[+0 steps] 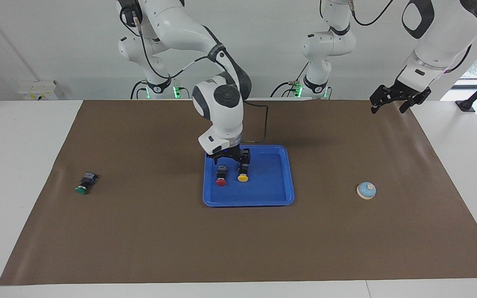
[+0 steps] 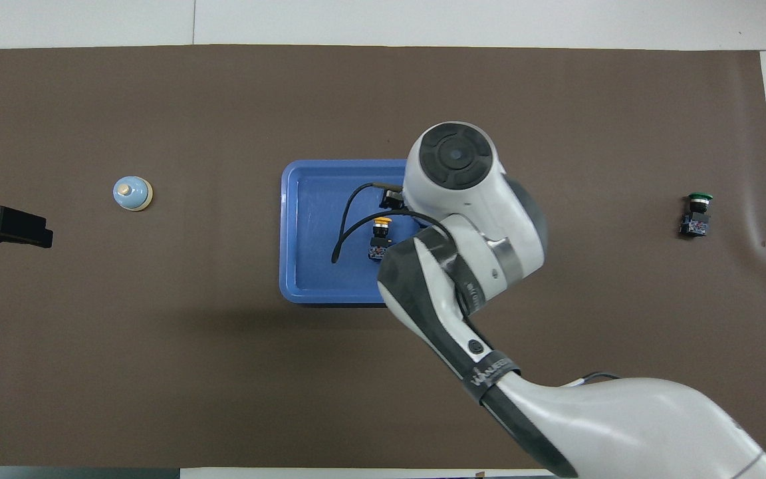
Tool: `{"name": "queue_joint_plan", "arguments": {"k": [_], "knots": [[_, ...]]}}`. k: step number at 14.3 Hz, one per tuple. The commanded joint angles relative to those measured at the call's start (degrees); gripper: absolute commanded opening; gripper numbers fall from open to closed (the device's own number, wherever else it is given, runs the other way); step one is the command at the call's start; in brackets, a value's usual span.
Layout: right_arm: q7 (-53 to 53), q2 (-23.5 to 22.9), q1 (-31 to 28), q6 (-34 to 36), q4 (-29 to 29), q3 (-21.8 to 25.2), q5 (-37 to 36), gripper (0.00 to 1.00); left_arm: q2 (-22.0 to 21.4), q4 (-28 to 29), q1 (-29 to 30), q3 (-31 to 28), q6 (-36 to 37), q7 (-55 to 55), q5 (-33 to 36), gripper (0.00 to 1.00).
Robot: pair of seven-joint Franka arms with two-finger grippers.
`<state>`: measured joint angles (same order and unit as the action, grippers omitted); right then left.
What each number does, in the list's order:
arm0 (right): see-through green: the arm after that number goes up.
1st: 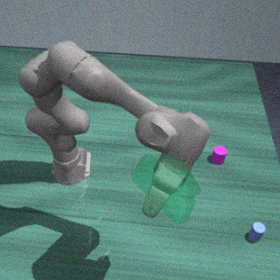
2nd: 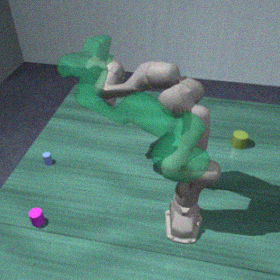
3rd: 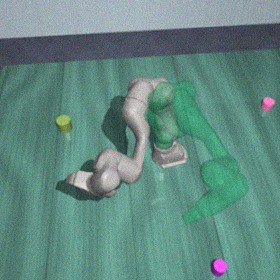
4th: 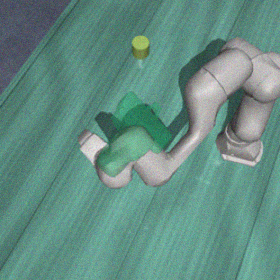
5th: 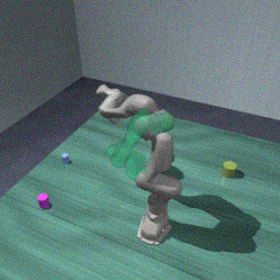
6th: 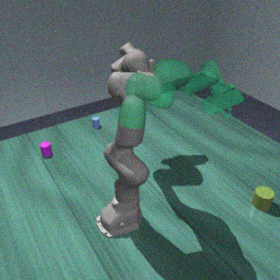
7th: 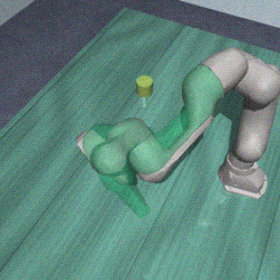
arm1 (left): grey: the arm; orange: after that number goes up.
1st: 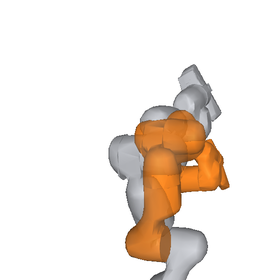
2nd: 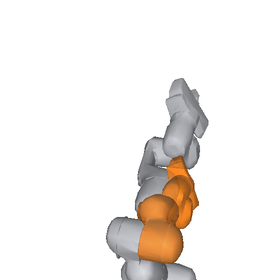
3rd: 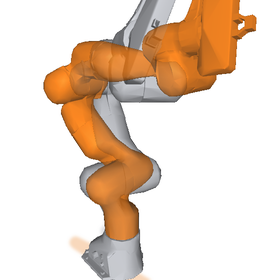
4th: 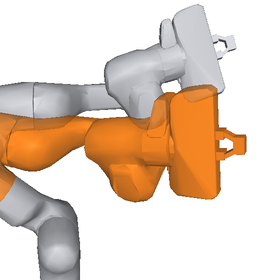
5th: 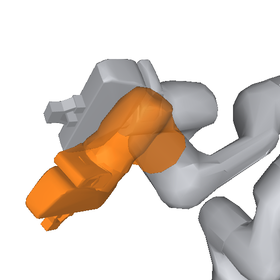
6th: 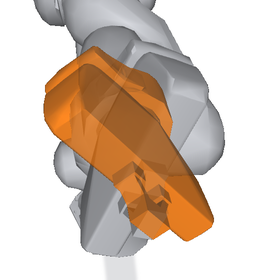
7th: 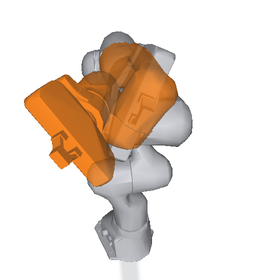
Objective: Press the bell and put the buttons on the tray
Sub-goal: 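Place the yellow button beside the red one and release, then grasp the green-capped button with the right gripper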
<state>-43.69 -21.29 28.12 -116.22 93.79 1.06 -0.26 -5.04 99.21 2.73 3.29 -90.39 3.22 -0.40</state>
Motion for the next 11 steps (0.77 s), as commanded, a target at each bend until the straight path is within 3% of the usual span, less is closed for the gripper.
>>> {"name": "queue_joint_plan", "arguments": {"k": [1, 6, 11], "knots": [[6.6, 5.2, -7.9, 3.4, 1.4, -0.4, 0.6, 1.00, -0.1, -0.6, 0.2, 0.0, 0.6, 0.2, -0.5, 1.00], [24.9, 7.2, -21.1, 8.0, 1.7, -0.3, 0.5, 1.00, -0.1, -0.6, 0.2, -0.1, 0.6, 0.2, -0.5, 1.00], [33.2, 8.1, -31.8, 6.5, 5.3, -0.2, -4.7, 1.00, -0.1, -0.6, 0.2, 0.0, 0.6, 0.2, -0.5, 1.00]]}}
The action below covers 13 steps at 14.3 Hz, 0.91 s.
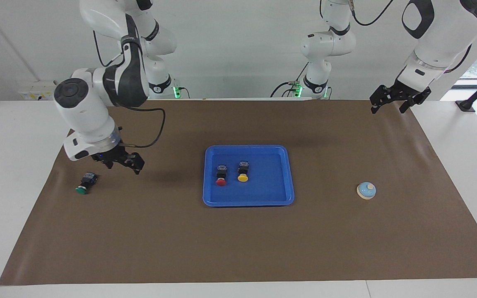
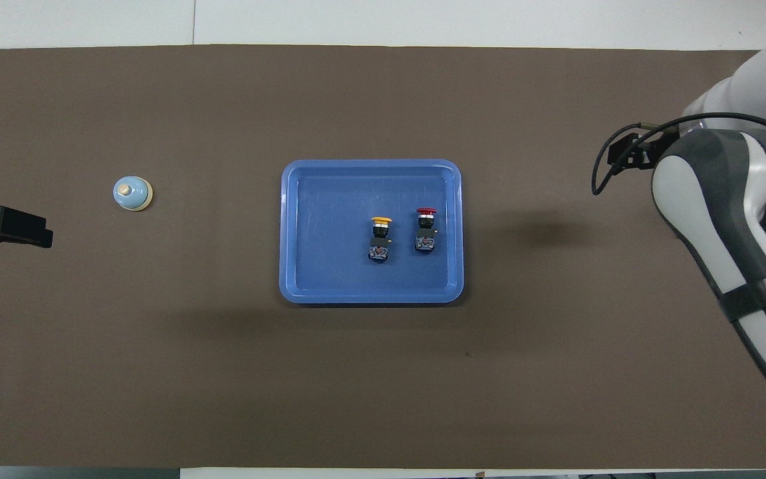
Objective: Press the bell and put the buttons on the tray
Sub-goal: 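Grasp the green-capped button with the right gripper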
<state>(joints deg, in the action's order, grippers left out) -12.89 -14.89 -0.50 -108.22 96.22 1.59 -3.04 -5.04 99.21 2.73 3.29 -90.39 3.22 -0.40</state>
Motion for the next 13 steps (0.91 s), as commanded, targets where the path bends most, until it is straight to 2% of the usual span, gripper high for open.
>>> {"name": "queue_joint_plan", "arguments": {"k": [1, 3, 6, 13], "knots": [[2.7, 2.1, -5.1, -3.3, 4.7, -0.7, -2.5, 1.00, -0.1, -0.6, 0.2, 0.0, 0.6, 0.2, -0.5, 1.00], [3.2, 3.8, -7.9, -9.2, 10.5, -0.7, -3.7, 1.00, -0.1, -0.6, 0.2, 0.0, 0.6, 0.2, -0.5, 1.00], [7.2, 5.7, -12.2, -21.7, 20.3, -0.7, -3.8, 1.00, -0.1, -0.6, 0.2, 0.0, 0.6, 0.2, -0.5, 1.00], [7.7, -0.2, -13.8, -30.1, 21.1, -0.8, -3.8, 1.00, -0.1, -0.6, 0.2, -0.1, 0.6, 0.2, -0.5, 1.00]]}}
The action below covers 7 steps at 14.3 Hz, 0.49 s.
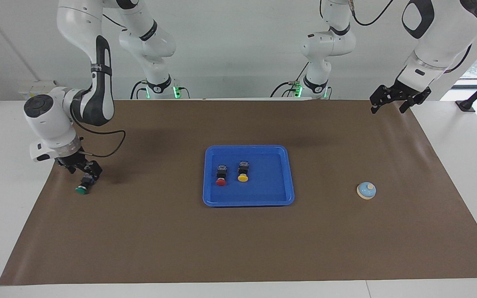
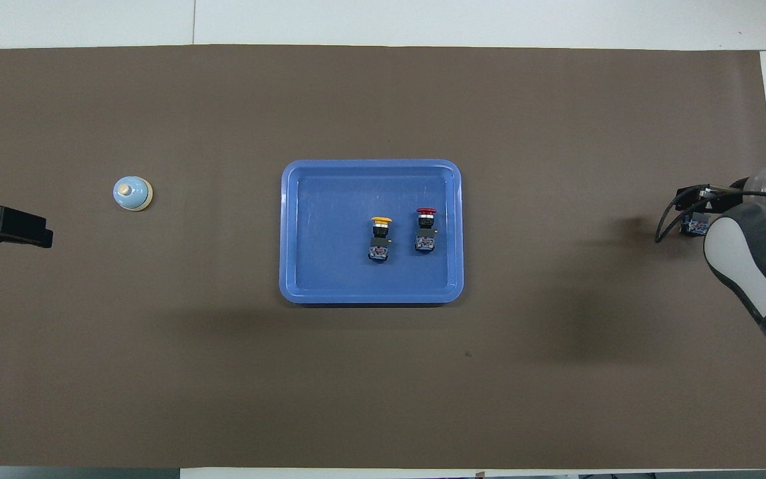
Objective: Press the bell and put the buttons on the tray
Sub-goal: 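Grasp the green-capped button with the right gripper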
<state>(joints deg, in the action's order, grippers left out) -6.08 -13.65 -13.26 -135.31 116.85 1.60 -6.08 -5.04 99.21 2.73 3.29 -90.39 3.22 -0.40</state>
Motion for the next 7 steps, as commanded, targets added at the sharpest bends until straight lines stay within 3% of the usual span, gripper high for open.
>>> {"name": "queue_joint_plan", "arguments": {"k": [1, 7], "knots": [[0.8, -2.4, -1.1, -4.2, 0.5, -0.8, -0.8, 1.00, -0.1, -0.6, 0.2, 0.0, 0.6, 0.2, -0.5, 1.00], [1.9, -4.8, -2.7, -5.8, 0.5, -0.9, -0.8, 1.00, -0.1, -0.6, 0.2, 0.0, 0.6, 0.2, -0.5, 1.00]]}}
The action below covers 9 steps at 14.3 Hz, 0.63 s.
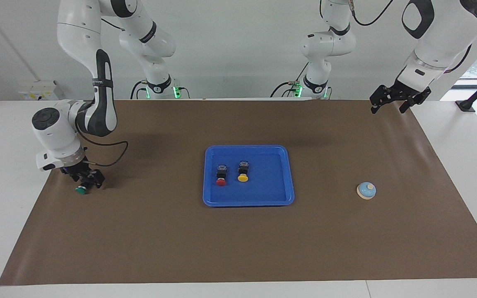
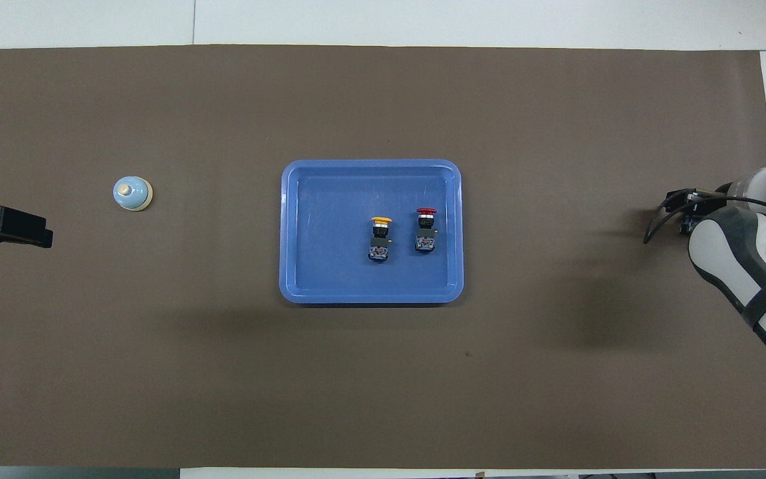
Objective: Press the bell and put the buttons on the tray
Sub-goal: 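Grasp the green-capped button with the right gripper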
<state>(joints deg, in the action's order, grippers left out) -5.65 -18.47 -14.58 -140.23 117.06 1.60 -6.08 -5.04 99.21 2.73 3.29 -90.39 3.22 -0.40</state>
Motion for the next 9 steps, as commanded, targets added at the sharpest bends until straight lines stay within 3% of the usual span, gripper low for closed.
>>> {"name": "queue_joint_plan", "arguments": {"k": [1, 3, 4, 5, 9], "knots": [[1.6, 0.0, -1.3, -0.9, 0.3, -0.9, -0.8, 0.92, -0.1, -0.6, 0.2, 0.0, 0.6, 0.2, -0.5, 1.00], [2.3, 0.0, -1.2, -0.7, 0.3, -0.9, -0.8, 0.30, -0.1, -0.6, 0.2, 0.0, 0.6, 0.2, -0.5, 1.00], [2.9, 0.0, -1.2, -0.3, 0.3, -0.9, -0.8, 0.04, -0.1, -0.6, 0.2, 0.0, 0.6, 0.2, -0.5, 1.00], [4.1, 0.0, -1.2, -0.1, 0.3, -0.9, -0.8, 0.00, -0.1, -0.6, 0.2, -0.1, 0.6, 0.2, -0.5, 1.00], [4.8, 0.1, -1.0, 0.2, -0.1, -1.0, -0.7, 0.00, -0.1, -0.6, 0.2, 0.0, 0.6, 0.2, -0.5, 1.00]]}}
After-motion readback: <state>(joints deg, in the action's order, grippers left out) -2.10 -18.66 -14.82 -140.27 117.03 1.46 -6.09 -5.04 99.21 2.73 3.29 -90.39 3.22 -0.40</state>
